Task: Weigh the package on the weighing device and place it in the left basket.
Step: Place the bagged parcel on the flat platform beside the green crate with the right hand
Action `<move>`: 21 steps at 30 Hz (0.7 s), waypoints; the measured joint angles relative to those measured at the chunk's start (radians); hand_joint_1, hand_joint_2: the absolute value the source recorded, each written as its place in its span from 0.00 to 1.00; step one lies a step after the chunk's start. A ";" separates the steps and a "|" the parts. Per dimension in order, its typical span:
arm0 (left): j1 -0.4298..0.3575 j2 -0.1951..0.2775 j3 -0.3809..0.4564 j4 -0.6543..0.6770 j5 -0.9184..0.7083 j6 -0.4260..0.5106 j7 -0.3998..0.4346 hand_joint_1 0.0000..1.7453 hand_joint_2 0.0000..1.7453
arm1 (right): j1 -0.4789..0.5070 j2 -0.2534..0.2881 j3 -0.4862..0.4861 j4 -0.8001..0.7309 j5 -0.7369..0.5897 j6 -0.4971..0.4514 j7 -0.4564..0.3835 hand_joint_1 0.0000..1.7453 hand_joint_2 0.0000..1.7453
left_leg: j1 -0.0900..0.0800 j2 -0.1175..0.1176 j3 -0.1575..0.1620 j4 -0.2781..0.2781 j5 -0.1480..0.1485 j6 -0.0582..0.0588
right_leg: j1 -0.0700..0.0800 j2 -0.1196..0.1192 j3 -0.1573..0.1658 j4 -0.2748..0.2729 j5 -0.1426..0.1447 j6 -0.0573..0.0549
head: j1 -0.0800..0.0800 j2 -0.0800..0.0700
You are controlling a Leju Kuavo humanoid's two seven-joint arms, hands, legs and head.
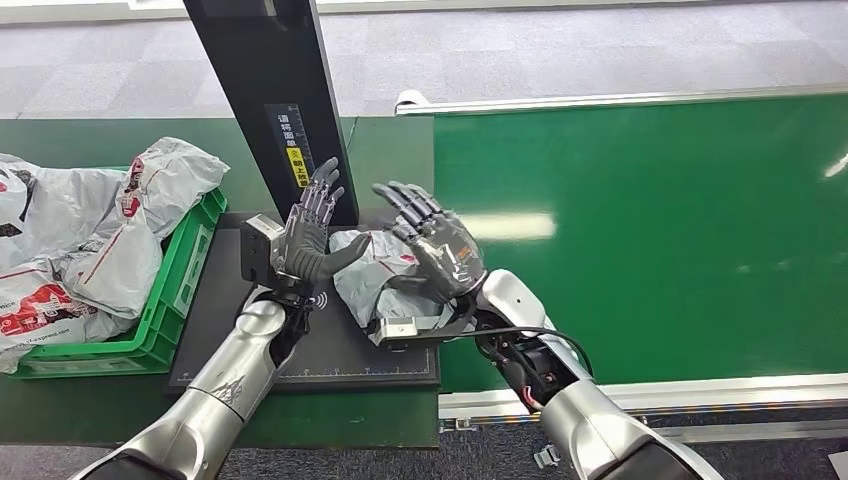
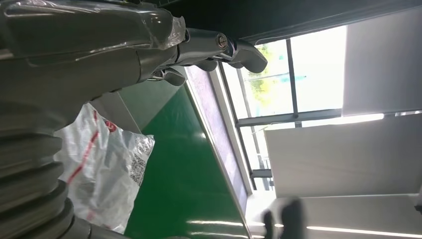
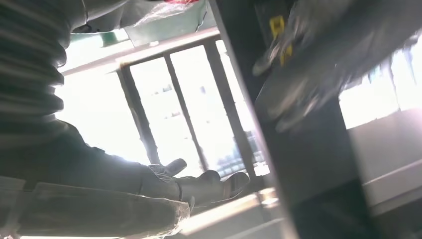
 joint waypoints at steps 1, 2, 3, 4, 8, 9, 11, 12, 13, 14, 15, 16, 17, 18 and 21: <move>0.003 0.004 0.000 -0.003 -0.005 -0.002 0.003 0.00 1.00 | 0.021 -0.013 -0.020 -0.045 -0.068 0.039 -0.005 0.00 1.00 | 0.000 0.000 0.000 0.000 0.000 0.000 | 0.000 0.000 0.000 0.000 0.000 0.000 | 0.000 0.000; 0.007 0.009 0.000 -0.007 -0.010 -0.004 0.005 0.00 1.00 | 0.041 -0.027 -0.041 -0.087 -0.132 0.085 -0.010 0.00 1.00 | 0.000 0.000 0.000 0.000 0.000 0.000 | 0.000 0.000 0.000 0.000 0.000 0.000 | 0.000 0.000; 0.011 0.013 0.000 -0.011 -0.016 -0.007 0.007 0.00 1.00 | 0.062 -0.041 -0.063 -0.128 -0.195 0.134 -0.014 0.00 1.00 | 0.000 0.000 0.000 0.000 0.000 0.000 | 0.000 0.000 0.000 0.000 0.000 0.000 | 0.000 0.000; 0.015 0.018 0.000 -0.014 -0.021 -0.011 0.008 0.00 1.00 | 0.081 -0.055 -0.085 -0.166 -0.250 0.181 -0.017 0.00 1.00 | 0.000 0.000 0.000 0.000 0.000 0.000 | 0.000 0.000 0.000 0.000 0.000 0.000 | 0.000 0.000; 0.023 0.038 -0.003 -0.020 -0.064 -0.040 0.026 0.00 1.00 | 0.132 -0.093 -0.162 -0.271 -0.414 0.343 -0.020 0.00 1.00 | 0.000 0.000 0.000 0.000 0.000 0.000 | 0.000 0.000 0.000 0.000 0.000 0.000 | 0.000 0.000; 0.024 0.044 -0.007 -0.020 -0.081 -0.051 0.034 0.00 1.00 | 0.140 -0.099 -0.176 -0.283 -0.444 0.376 -0.021 0.00 1.00 | 0.000 0.000 0.000 0.000 0.000 0.000 | 0.000 0.000 0.000 0.000 0.000 0.000 | 0.000 0.000; 0.028 0.058 -0.022 -0.019 -0.121 -0.077 0.051 0.00 1.00 | 0.151 -0.112 -0.200 -0.295 -0.484 0.429 -0.023 0.00 1.00 | 0.000 0.000 0.000 0.000 0.000 0.000 | 0.000 0.000 0.000 0.000 0.000 0.000 | 0.000 0.000; 0.029 0.066 -0.032 -0.018 -0.145 -0.093 0.063 0.00 1.00 | 0.156 -0.120 -0.210 -0.298 -0.496 0.448 -0.026 0.00 1.00 | 0.000 0.000 0.000 0.000 0.000 0.000 | 0.000 0.000 0.000 0.000 0.000 0.000 | 0.000 0.000; 0.030 0.076 -0.045 -0.014 -0.179 -0.114 0.080 0.00 1.00 | 0.163 -0.129 -0.222 -0.303 -0.507 0.467 -0.030 0.00 1.00 | 0.000 0.000 0.000 0.000 0.000 0.000 | 0.000 0.000 0.000 0.000 0.000 0.000 | 0.000 0.000; 0.029 0.087 -0.062 -0.004 -0.223 -0.136 0.103 0.00 1.00 | 0.171 -0.138 -0.235 -0.309 -0.515 0.484 -0.034 0.00 1.00 | 0.000 0.000 0.000 0.000 0.000 0.000 | 0.000 0.000 0.000 0.000 0.000 0.000 | 0.000 0.000; 0.028 0.099 -0.084 0.010 -0.278 -0.159 0.128 0.00 1.00 | 0.180 -0.148 -0.249 -0.317 -0.522 0.499 -0.037 0.00 1.00 | 0.000 0.000 0.000 0.000 0.000 0.000 | 0.000 0.000 0.000 0.000 0.000 0.000 | 0.000 0.000; 0.027 0.112 -0.111 0.027 -0.340 -0.179 0.153 0.00 1.00 | 0.188 -0.155 -0.263 -0.324 -0.524 0.510 -0.039 0.00 1.00 | 0.000 0.001 0.000 0.000 0.000 0.000 | 0.000 0.000 0.000 0.000 0.000 0.000 | 0.000 0.000; 0.026 0.123 -0.139 0.045 -0.398 -0.192 0.173 0.00 1.00 | 0.195 -0.162 -0.274 -0.329 -0.521 0.516 -0.039 0.00 1.00 | 0.000 0.001 0.000 0.000 0.000 0.000 | 0.000 0.001 0.000 0.000 0.000 0.000 | 0.000 0.000; 0.023 0.132 -0.167 0.063 -0.452 -0.198 0.188 0.00 1.00 | 0.201 -0.167 -0.281 -0.334 -0.516 0.519 -0.039 0.00 1.00 | 0.000 0.002 0.000 0.000 0.000 0.000 | 0.000 0.001 0.000 0.000 0.000 0.000 | 0.000 0.000; -0.006 0.148 -0.251 0.110 -0.595 -0.194 0.216 0.00 1.00 | 0.214 -0.173 -0.292 -0.345 -0.494 0.518 -0.039 0.00 1.00 | 0.000 0.000 0.001 0.000 0.000 0.000 | 0.000 0.000 0.001 0.000 0.000 0.000 | 0.000 0.000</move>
